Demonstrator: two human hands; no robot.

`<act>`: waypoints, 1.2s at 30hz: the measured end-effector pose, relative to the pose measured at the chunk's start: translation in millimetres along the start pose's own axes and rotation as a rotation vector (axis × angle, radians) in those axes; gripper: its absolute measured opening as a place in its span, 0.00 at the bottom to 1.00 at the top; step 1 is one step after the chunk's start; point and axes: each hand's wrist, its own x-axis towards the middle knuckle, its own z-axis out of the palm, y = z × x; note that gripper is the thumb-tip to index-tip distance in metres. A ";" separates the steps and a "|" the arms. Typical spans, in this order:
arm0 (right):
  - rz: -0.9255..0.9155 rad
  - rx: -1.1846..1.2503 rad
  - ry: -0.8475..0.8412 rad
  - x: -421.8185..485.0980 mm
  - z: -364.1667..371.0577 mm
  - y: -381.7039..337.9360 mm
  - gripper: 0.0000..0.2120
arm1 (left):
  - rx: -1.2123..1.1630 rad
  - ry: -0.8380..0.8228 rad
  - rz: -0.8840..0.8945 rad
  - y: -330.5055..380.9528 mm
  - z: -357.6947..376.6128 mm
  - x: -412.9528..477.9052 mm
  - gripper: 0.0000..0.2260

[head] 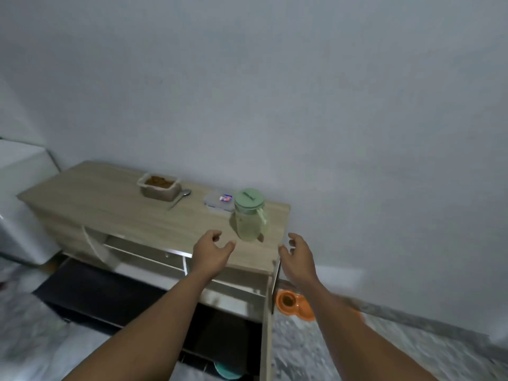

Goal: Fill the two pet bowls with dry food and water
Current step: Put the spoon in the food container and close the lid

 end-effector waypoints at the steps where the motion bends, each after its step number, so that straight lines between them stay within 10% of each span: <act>1: -0.019 0.002 -0.010 -1.5 10.8 -8.6 0.24 | 0.002 0.025 0.000 -5.3 -12.5 2.8 0.23; 12: -0.130 -0.018 -0.095 46.0 146.2 -86.9 0.12 | -0.033 0.099 -0.082 -67.1 -132.1 76.2 0.24; 36: 0.151 -0.097 -0.283 197.9 405.5 -135.0 0.20 | 0.011 0.070 -0.362 -159.8 -237.5 386.1 0.26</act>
